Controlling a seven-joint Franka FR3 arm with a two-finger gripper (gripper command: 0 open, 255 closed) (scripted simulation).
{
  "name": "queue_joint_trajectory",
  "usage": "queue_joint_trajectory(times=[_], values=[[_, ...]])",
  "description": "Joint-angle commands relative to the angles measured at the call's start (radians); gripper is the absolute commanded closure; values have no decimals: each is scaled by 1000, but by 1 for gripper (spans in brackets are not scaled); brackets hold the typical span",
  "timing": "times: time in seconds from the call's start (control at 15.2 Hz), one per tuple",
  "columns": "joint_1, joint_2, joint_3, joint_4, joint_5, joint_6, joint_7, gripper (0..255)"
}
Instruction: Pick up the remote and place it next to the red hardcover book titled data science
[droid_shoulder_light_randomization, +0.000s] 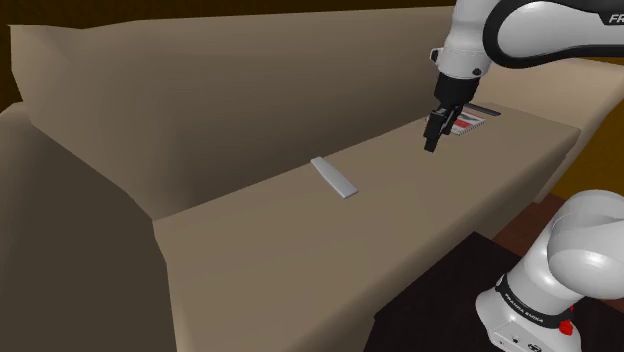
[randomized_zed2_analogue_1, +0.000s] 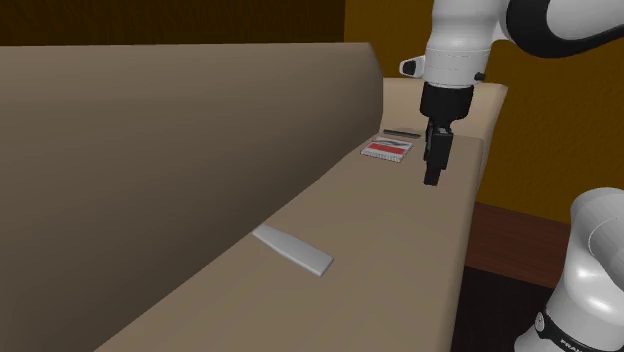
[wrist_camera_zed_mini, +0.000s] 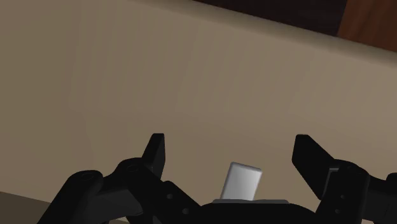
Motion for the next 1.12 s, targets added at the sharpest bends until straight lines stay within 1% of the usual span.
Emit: queue_joint_trajectory(times=[0.0, 0.26, 0.53, 0.79, 1.06], values=[[0, 0, 0, 0, 0, 0, 0, 0], [-5, 114, 23, -12, 16, 142, 56, 0], [-12, 245, 45, 0, 24, 276, 111, 0], [-20, 387, 66, 37, 23, 398, 166, 0], [-29, 537, 84, 98, 11, 503, 223, 0]])
